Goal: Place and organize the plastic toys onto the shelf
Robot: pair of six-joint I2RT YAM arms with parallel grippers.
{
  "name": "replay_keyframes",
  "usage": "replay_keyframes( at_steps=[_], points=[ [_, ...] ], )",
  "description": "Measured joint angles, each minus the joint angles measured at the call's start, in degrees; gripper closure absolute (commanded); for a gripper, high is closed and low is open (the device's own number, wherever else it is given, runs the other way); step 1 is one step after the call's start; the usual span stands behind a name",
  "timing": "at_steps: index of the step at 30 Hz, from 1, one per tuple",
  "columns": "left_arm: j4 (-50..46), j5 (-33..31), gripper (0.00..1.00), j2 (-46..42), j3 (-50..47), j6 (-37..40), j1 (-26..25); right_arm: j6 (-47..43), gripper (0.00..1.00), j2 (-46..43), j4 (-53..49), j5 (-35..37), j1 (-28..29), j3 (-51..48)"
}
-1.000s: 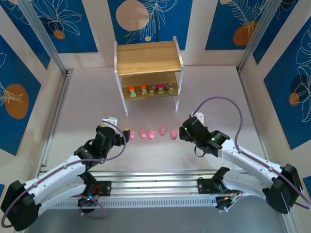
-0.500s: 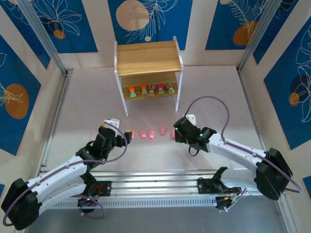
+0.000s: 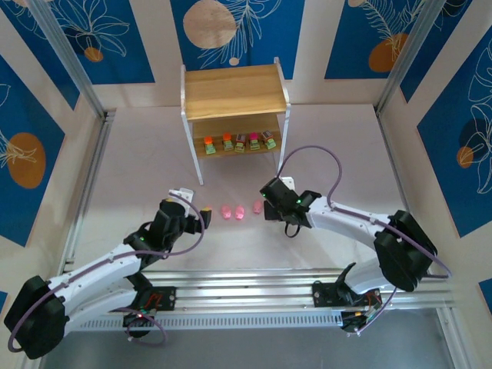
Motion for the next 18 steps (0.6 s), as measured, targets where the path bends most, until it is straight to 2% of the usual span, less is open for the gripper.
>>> replay_keyframes(
  at_steps=[18],
  points=[
    [-0.02,0.44,0.0,-0.81,0.0,-0.04,0.79,0.07,0.43,8.04,0.94,-2.21,0.63,2.49]
  ],
)
